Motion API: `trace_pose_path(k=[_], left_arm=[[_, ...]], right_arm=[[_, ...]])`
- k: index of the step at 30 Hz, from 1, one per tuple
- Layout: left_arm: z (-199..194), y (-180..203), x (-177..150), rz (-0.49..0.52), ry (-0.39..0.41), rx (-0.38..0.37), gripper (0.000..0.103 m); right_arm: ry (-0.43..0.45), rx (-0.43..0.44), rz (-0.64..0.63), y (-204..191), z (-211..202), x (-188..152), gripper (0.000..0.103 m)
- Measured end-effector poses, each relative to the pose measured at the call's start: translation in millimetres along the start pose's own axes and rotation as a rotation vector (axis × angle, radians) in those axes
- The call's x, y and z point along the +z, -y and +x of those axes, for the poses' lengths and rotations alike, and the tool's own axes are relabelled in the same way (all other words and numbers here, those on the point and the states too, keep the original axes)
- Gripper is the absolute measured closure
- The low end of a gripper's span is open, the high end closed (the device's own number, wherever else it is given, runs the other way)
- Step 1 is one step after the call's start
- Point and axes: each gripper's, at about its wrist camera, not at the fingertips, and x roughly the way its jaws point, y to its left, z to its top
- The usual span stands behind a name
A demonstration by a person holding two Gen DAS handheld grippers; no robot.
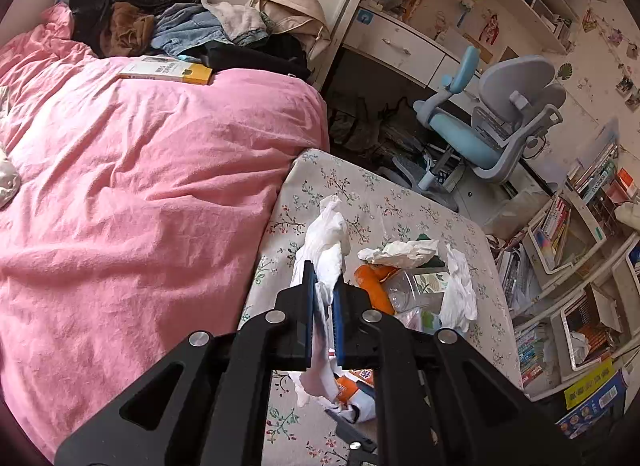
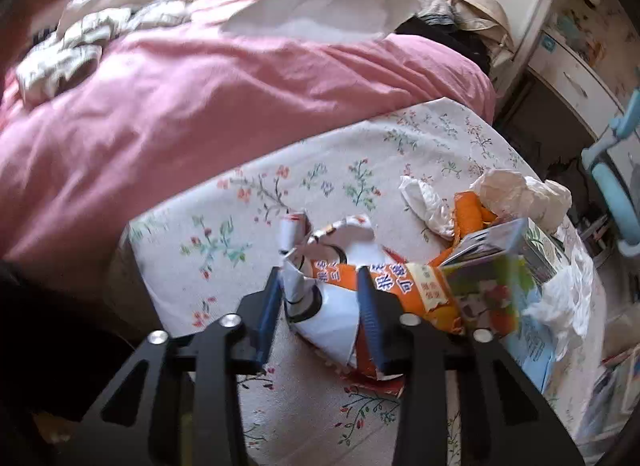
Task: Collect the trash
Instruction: 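Carry both items to the yellow bin while the right tool opens to drop the wrapper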
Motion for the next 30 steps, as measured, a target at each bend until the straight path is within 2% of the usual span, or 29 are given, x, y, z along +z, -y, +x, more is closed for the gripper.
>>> trace_pose_path(k=[1,6,12,30], left_arm=[[-1,1,0,0.000,0.003,0.000,0.095],[-4,-3,2,-0.015,0.011,-0.009,0.095],[-4,-4,3,-0.017,0.011,-0.008,0.095],[-4,-4,4,-0.013,0.009,-0.006,0.095]], right_arm=[[0.011,0.009,0.022,4,-3,1,0.091],[0.071,0.060,0.121,17,-17,2,0.091],[0.124,0.161,0.237,34,-29,2,0.091],[0.209,0.333,0.388,55,-51,-6,0.091]])
